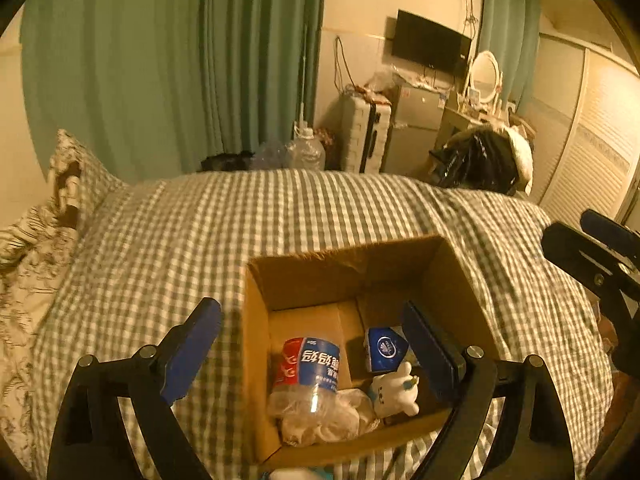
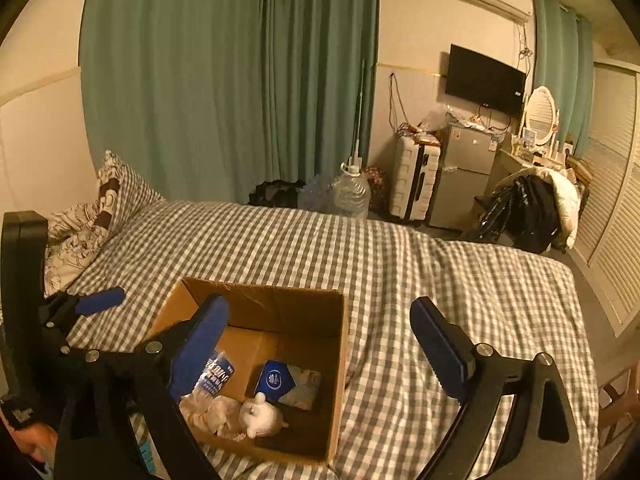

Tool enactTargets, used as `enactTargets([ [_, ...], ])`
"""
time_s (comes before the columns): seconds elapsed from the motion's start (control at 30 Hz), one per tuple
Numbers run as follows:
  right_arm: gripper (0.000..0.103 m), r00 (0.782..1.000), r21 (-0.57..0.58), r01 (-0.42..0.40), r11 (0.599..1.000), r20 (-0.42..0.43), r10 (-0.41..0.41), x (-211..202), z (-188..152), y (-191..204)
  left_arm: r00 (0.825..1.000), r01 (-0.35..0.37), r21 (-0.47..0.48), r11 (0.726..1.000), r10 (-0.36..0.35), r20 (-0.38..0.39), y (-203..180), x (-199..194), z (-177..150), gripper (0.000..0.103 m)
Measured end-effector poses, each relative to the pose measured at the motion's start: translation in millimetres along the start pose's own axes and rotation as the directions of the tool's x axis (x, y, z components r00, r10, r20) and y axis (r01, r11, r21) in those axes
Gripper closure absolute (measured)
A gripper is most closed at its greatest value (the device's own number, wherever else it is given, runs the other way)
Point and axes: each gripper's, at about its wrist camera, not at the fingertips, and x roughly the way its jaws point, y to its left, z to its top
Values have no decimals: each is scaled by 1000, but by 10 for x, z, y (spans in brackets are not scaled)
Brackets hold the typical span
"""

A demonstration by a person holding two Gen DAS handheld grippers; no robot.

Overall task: Organize objects
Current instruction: 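Lower the bottle and tissue pack into the box and open both tools, then grasp the white glove with the right tool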

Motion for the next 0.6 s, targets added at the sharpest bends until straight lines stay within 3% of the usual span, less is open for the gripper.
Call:
enactTargets([
  [0.33,10,997,-52,19,998,71,-15,-1017,-27,147,990,-58,20,998,55,128,73,-1079,-72,9],
  [0.6,8,996,-81,28,996,86,-21,-1500,-367,291,987,-102,39,994,97,126,224,-1471,-514,9],
])
